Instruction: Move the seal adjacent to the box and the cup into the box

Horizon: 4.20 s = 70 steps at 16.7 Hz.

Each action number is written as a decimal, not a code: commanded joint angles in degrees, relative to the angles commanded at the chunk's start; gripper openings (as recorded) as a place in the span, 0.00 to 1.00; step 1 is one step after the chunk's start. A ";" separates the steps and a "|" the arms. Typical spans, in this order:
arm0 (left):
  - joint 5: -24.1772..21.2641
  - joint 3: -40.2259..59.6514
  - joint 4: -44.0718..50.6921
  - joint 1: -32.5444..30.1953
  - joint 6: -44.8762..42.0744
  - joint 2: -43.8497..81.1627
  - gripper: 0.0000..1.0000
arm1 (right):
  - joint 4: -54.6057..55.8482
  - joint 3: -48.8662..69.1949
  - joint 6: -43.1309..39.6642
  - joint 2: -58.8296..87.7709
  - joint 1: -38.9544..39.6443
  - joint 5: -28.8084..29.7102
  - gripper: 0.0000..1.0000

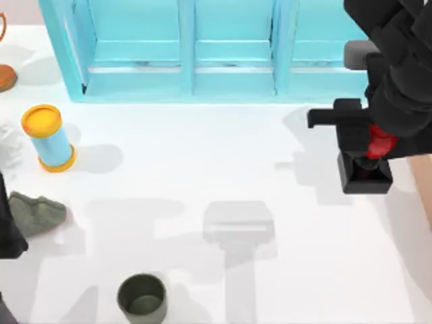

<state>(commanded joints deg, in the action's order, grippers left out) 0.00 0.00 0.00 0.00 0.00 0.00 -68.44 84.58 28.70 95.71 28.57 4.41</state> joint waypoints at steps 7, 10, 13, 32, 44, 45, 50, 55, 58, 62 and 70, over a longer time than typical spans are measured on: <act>0.00 0.00 0.00 0.00 0.00 0.00 1.00 | 1.53 -12.48 -4.33 -10.65 -4.30 -1.10 0.00; 0.00 0.00 0.00 0.00 0.00 0.00 1.00 | 1.42 -12.38 -4.20 -10.37 -4.02 -1.02 0.00; 0.00 0.00 0.00 0.00 0.00 0.00 1.00 | 3.63 -13.52 -4.23 -10.39 -4.11 -1.11 0.00; 0.00 0.00 0.00 0.00 0.00 0.00 1.00 | 16.48 -24.03 -4.62 -7.27 -4.65 -1.16 0.53; 0.00 0.00 0.00 0.00 0.00 0.00 1.00 | 16.48 -24.03 -4.62 -7.27 -4.65 -1.16 1.00; 0.00 0.00 0.00 0.00 0.00 0.00 1.00 | 16.48 -24.03 -4.62 -7.27 -4.65 -1.16 1.00; 0.00 0.00 0.00 0.00 0.00 0.00 1.00 | 14.55 -21.72 -4.56 -7.60 -4.58 -1.21 1.00; 0.00 0.00 0.00 0.00 0.00 0.00 1.00 | 2.73 -9.96 -4.73 -8.20 -4.68 -1.32 1.00; 0.00 0.00 0.00 0.00 0.00 0.00 1.00 | -4.37 -4.03 -4.88 -8.24 -4.80 -1.26 1.00; 0.00 0.00 0.00 0.00 0.00 0.00 1.00 | -6.36 -2.21 -4.95 -8.34 -4.90 -1.22 1.00; 0.00 0.00 0.00 0.00 0.00 0.00 1.00 | -5.94 3.62 3.81 -2.62 4.59 -1.19 1.00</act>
<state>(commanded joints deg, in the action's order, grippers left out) 0.00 0.00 0.00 0.00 0.00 0.00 -74.38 88.20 32.51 93.09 33.16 3.22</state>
